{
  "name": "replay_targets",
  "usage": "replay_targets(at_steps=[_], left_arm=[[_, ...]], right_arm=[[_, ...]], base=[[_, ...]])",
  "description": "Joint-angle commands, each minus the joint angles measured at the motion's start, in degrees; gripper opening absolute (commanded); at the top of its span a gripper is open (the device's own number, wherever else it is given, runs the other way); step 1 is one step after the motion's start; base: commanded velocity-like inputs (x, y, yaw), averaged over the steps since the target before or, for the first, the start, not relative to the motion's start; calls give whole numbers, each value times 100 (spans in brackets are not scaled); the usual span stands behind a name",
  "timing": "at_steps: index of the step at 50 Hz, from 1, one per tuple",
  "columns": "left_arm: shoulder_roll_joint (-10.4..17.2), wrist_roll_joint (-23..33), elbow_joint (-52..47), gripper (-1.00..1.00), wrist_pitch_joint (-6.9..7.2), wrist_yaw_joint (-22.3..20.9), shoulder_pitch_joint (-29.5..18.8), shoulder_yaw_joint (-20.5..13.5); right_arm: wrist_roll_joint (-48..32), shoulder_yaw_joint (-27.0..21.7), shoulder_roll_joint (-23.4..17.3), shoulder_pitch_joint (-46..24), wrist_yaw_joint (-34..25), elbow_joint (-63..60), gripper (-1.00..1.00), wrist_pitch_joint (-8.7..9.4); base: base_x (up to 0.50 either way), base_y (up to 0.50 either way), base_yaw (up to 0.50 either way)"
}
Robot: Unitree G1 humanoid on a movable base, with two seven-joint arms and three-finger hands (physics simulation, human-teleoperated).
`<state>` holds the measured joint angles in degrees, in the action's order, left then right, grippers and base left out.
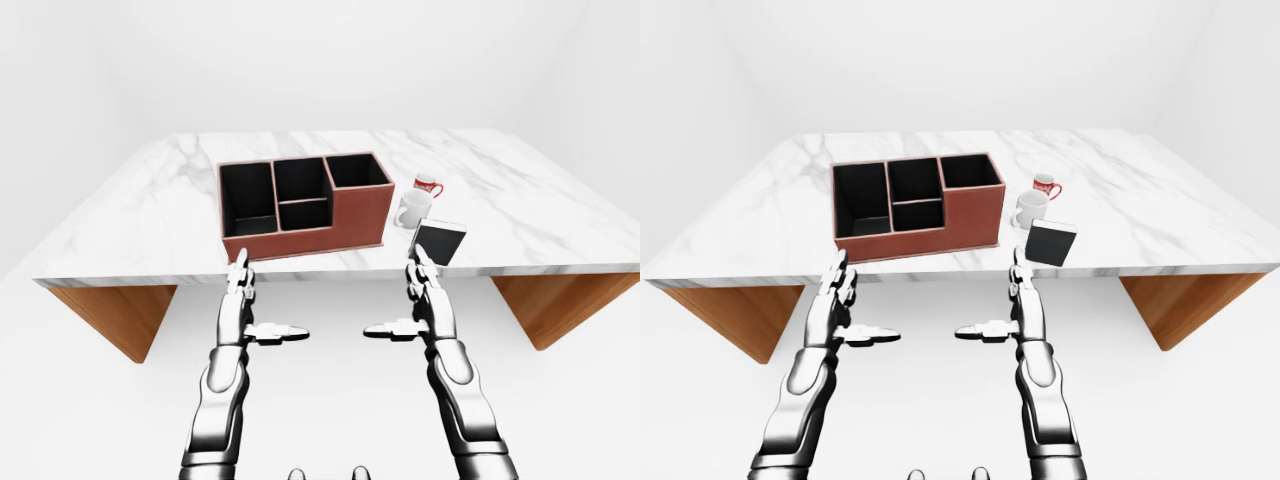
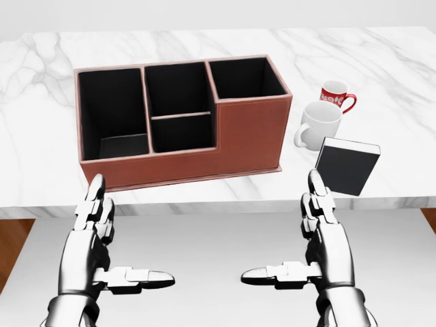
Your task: Pick up the book and place it in the right compartment of the caddy.
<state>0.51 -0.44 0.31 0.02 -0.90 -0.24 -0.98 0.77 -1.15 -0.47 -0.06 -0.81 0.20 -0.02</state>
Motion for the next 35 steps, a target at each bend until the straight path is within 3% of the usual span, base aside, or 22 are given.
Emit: replay_targets(at_steps=[1,3,5,9,12,13,15,19,27,29,35], left_arm=[[83,-40,-35,100,66,-121,-42,-147],[78,-54,-340,100,241,-151,35,-123],[74,-40,-440,100,296,-147,42,-126],[69,-25,-413,100,258,-154,40,-129],[93,-37,-461,100,288,-178,59,-167],[133,-123,-519,100,368,-214,36,-262],[188,-182,-417,100,365,-197,-71,-403],[324,-408,-541,100,498,-198,-150,-715],[566,-927,-785,100,403,-271,47,-1478],[641,-1067,-878,100,471,-276,85,-1700],[883,-1464,-1154,100,498,-236,42,-2271]], right_arm=[[127,-180,-77,4,-111,-17,100,34],[136,-186,-82,-7,-111,-44,100,66],[175,-199,-83,-8,-129,-45,100,73],[189,-212,-87,0,-128,-37,100,53],[210,-256,-119,10,-122,-241,100,195],[286,-354,-162,51,-121,-578,100,384],[348,-483,-215,89,-137,-904,100,502],[524,-810,-286,178,-193,-1344,100,502],[843,-1620,-446,349,-277,-2453,100,502],[878,-1775,-434,414,-325,-2651,100,502],[1206,-2360,-489,443,-439,-3100,100,502]], base=[[0,0,0],[0,0,0],[0,0,0],[0,0,0],[0,0,0],[0,0,0],[0,0,0],[0,0,0],[0,0,0],[0,0,0],[0,0,0]])
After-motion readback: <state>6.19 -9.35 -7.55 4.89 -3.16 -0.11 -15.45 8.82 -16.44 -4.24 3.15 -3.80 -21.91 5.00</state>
